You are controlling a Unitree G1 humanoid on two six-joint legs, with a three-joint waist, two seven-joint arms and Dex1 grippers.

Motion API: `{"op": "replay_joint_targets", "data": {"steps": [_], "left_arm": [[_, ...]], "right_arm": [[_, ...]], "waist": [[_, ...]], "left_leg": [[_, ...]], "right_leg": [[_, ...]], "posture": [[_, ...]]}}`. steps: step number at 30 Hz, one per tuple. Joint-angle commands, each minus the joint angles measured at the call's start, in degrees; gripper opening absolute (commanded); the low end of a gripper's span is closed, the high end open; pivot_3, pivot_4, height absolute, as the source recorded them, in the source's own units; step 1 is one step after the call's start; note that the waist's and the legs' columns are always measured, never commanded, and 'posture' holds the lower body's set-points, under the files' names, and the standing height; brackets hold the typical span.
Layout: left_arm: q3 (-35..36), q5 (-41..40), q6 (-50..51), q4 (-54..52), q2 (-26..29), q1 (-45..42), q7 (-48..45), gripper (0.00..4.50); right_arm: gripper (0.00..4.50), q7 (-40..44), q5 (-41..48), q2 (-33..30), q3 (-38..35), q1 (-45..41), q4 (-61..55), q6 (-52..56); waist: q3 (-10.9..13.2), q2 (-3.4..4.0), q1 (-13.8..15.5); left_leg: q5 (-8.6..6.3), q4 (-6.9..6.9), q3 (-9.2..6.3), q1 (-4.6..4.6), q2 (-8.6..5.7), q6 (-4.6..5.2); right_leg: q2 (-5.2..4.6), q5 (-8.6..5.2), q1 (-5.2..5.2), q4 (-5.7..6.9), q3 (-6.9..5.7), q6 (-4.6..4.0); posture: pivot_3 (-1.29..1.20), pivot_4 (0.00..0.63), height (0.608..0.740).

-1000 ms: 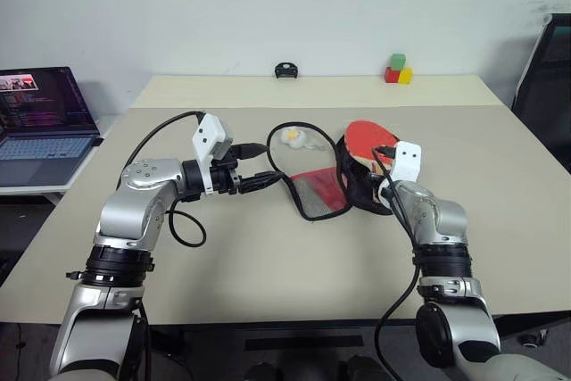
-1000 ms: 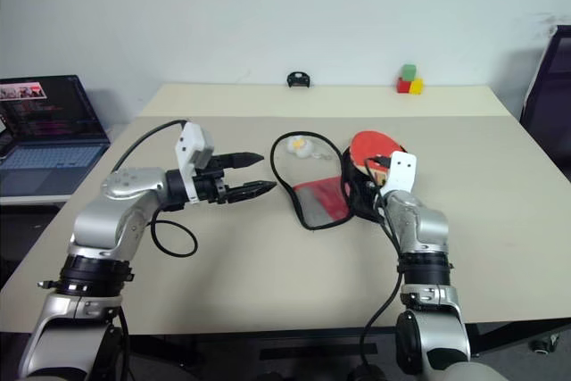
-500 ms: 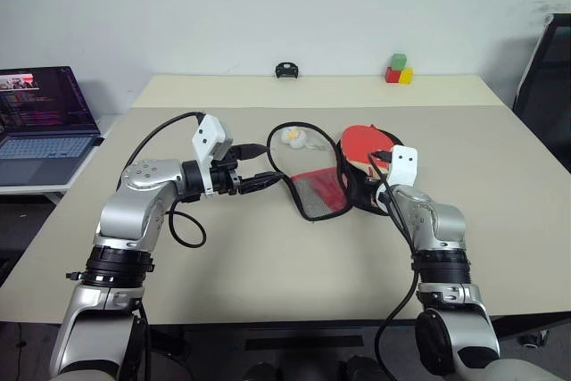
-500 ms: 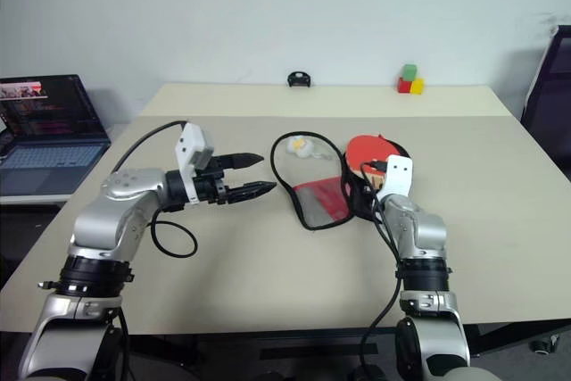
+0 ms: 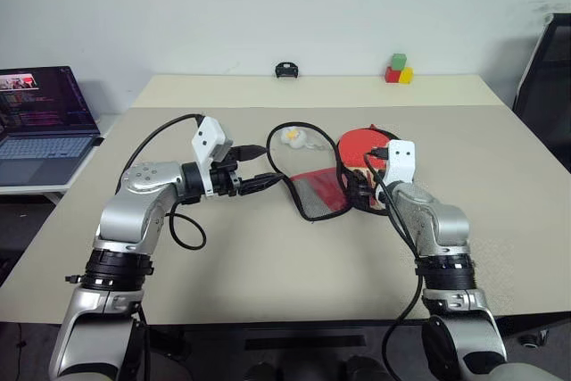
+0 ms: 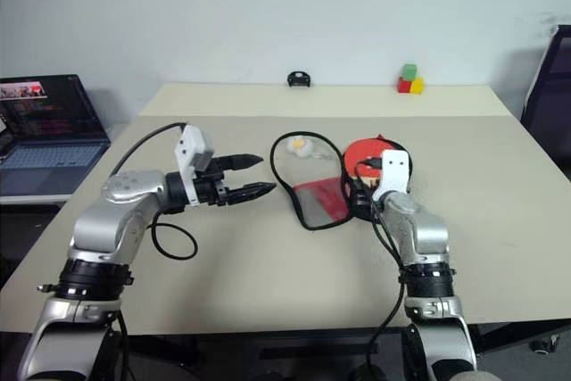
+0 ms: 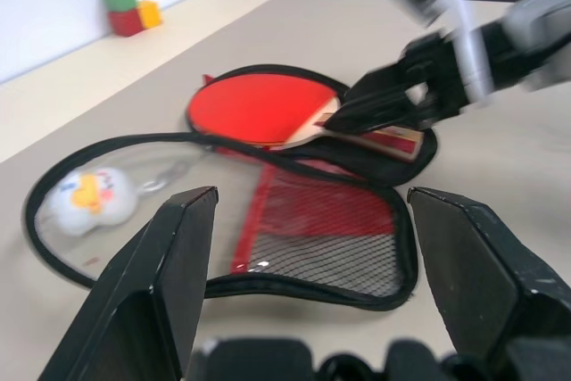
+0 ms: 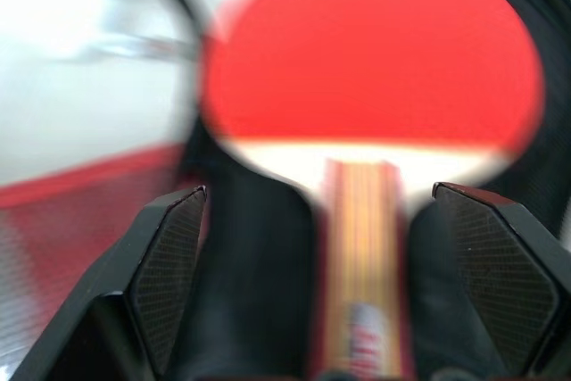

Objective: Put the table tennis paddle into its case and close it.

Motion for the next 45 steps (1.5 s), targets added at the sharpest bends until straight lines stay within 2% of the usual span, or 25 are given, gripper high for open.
{"op": "replay_joint_targets", "data": {"steps": [1,5,10,16,22,31,45], "left_arm": [[2.05,1.96,-1.66,0.82,0.47,-0.28,3.30,3.74],[2.23,2.65,-1.81,1.84,-0.10,-0.48,4.96,3.74],[1.74,4.14,-2.16,4.30,-0.92,-1.05,7.02,3.74],[1.87,6.16,-0.98,11.41,-3.86,-3.31,12.24,3.74],[2.03,8.88,-1.41,23.72,-7.77,-8.60,18.81,3.74],[-1.40,15.72,-8.15,43.52,-11.19,-16.35,20.38,3.74],[-1.95,18.12,-16.22,57.64,-22.00,-23.04,18.21,3.74]], "right_arm": [[4.47,12.70,5.36,-7.87,2.11,0.80,-11.12,0.97],[4.47,21.83,9.38,-16.23,1.00,1.05,-14.65,1.26],[4.47,31.89,18.13,-26.46,-3.13,-1.07,-15.96,7.81],[4.47,37.92,23.77,-33.58,-4.85,-2.15,-16.68,10.39],[4.47,41.28,27.48,-36.24,-4.76,-1.04,-19.40,10.91],[4.47,43.58,27.56,-38.96,-3.98,-0.48,-19.28,9.50],[4.47,41.62,27.89,-39.34,-5.82,1.17,-20.37,9.58]], "waist": [[0.00,0.00,0.22],[0.00,-0.01,0.47],[0.01,-0.02,0.50],[0.01,-0.04,0.56],[0.03,-0.07,0.73],[0.05,-0.11,0.83],[0.06,-0.13,1.70]], "left_leg": [[0.00,0.00,0.00,0.00,-0.01,0.00],[-0.01,0.00,-0.04,0.01,-0.01,0.01],[-0.01,0.01,-0.05,0.01,-0.01,0.02],[-0.01,0.03,-0.11,-0.01,0.00,0.02],[-0.01,0.12,-0.13,-0.04,-0.01,0.02],[-0.01,0.17,-0.16,-0.08,-0.05,0.02],[-0.01,0.20,-0.28,-0.17,-0.18,0.02]], "right_leg": [[0.00,0.00,0.00,-0.01,-0.03,0.00],[0.00,0.00,0.02,-0.02,-0.10,0.01],[-0.02,0.00,0.06,-0.03,-0.07,0.00],[-0.04,0.00,0.08,-0.05,-0.07,0.00],[-0.06,0.00,0.10,-0.03,-0.09,0.01],[-0.07,0.00,0.09,-0.04,-0.13,0.01],[-0.16,0.00,0.08,-0.04,-0.19,0.01]], "posture": [[0.00,0.150,0.740],[0.00,0.150,0.740],[0.00,0.150,0.740],[0.00,0.150,0.740],[0.00,0.150,0.740],[0.00,0.150,0.740],[0.00,0.150,0.740]]}}
